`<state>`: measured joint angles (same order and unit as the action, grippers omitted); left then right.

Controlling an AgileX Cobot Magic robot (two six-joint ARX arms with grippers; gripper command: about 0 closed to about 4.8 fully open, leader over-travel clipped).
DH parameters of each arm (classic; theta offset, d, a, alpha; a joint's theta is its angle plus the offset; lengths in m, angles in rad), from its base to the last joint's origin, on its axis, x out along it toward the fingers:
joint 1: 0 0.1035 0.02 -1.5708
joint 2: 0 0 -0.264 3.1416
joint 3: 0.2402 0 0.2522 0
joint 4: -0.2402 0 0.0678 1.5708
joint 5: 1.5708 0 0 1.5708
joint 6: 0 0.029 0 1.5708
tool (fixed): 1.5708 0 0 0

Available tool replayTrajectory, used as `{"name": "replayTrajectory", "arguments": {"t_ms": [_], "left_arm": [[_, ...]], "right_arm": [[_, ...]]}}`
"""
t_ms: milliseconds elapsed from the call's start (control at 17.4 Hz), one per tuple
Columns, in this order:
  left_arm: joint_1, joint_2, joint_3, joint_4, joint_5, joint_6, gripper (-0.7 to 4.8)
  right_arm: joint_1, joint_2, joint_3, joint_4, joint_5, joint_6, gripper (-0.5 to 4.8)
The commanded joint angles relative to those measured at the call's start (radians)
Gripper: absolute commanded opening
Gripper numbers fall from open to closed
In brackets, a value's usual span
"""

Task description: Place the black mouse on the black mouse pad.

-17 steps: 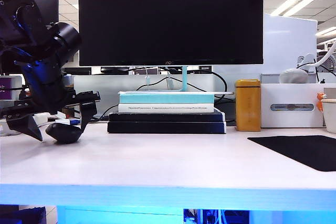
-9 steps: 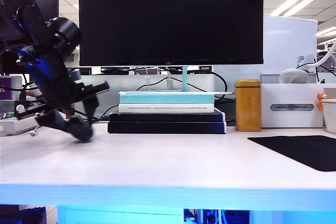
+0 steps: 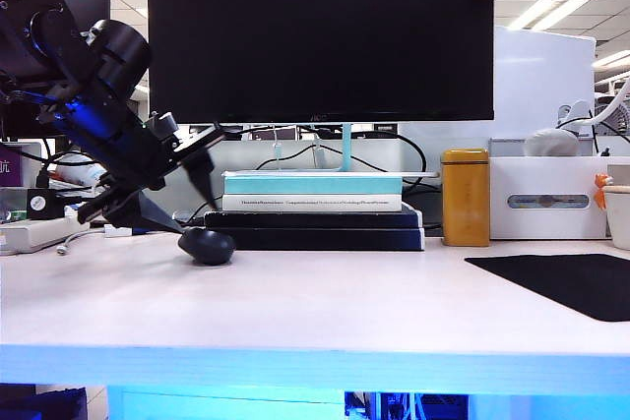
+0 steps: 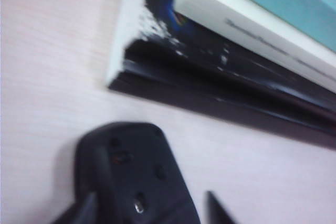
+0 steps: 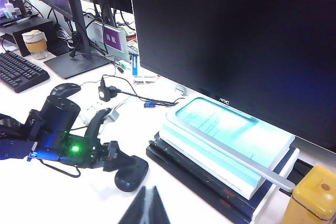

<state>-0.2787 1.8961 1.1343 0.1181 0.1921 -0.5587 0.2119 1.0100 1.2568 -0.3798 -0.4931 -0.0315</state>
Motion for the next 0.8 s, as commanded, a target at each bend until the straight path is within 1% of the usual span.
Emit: {"name": "replayTrajectory", "arguments": {"t_ms": [57,115,172,402,459,631,804], "left_arm": [[-0.014,-0.006,0.001,-0.010,0.012,-0.018,4.13],[-0.019,-0.005,0.001,-0.037,0.010,-0.022,4.60],[-0.023,-0.005,0.001,-0.052,0.002,-0.023,4.67],[-0.023,-0.005,0.001,-0.066,-0.026,-0.045,4.68],[-0.023,-0.005,0.001,-0.093,-0.053,-0.045,4.69],[-0.023,-0.005,0.001,-0.150,-0.077,-0.045,4.79],[-0.023,-0.005,0.001,-0.146,-0.080,-0.071,4.79]], "right_arm": [[0.000,-0.004,0.006,0.013,-0.003,-0.004,-0.01],[0.000,-0.004,0.006,0.014,-0.003,-0.003,-0.01],[0.000,-0.004,0.006,0.013,-0.003,-0.003,-0.01],[0.000,-0.004,0.006,0.013,-0.007,-0.003,-0.01],[0.000,-0.004,0.006,0.013,-0.007,-0.003,-0.01],[0.000,-0.004,0.006,0.013,-0.007,-0.003,-0.01],[0.000,-0.004,0.006,0.013,-0.007,-0.003,-0.01]]}}
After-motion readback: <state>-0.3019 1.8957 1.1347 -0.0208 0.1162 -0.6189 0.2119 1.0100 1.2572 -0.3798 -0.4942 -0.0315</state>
